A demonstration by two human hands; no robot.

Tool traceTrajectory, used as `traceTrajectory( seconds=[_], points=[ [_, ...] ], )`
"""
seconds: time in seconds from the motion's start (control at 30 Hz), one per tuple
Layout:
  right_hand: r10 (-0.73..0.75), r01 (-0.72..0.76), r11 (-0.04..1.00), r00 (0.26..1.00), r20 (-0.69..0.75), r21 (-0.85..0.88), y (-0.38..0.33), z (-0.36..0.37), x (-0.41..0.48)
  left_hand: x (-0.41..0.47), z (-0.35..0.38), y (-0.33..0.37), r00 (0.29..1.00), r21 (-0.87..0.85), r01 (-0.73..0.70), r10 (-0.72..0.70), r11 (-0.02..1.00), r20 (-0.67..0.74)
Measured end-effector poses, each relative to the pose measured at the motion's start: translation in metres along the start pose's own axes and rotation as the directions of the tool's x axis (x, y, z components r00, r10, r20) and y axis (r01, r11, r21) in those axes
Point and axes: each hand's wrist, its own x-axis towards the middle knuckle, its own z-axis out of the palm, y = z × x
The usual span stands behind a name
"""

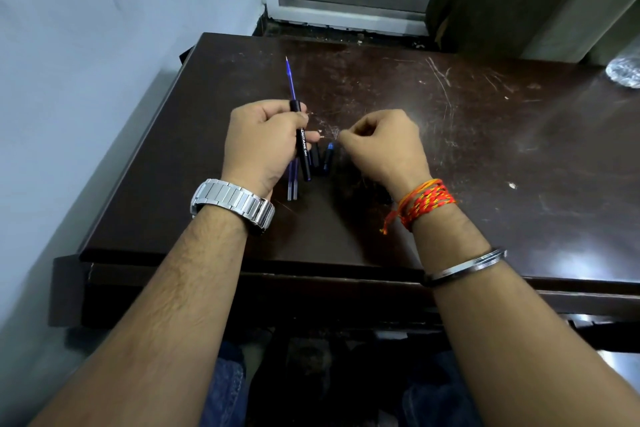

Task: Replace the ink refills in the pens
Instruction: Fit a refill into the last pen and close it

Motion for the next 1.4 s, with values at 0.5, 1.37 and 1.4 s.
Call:
traceTrajectory(
  seconds=[0.5, 1.37, 1.4],
  points=[
    [0.047, -0.021, 0.983, 0.989, 0.138, -0.184, -0.005, 0.01, -0.008, -0.002, 0.0, -0.005, 0.999, 0.099, 0.011, -0.016, 0.995, 0.043],
    [0.038, 0.009, 0.74, 0.998, -0.055, 0.673, -0.01, 0.002, 0.003, -0.014, 0.006, -0.004, 0.941, 0.308, 0.028, -0.129, 0.951, 0.312],
    [0.036, 0.008, 0.745, 0.998, -0.051, 0.667, -0.01, 0.003, 0.003, -0.014, 0.006, -0.004, 0.944, 0.314, 0.018, -0.12, 0.949, 0.308]
  ],
)
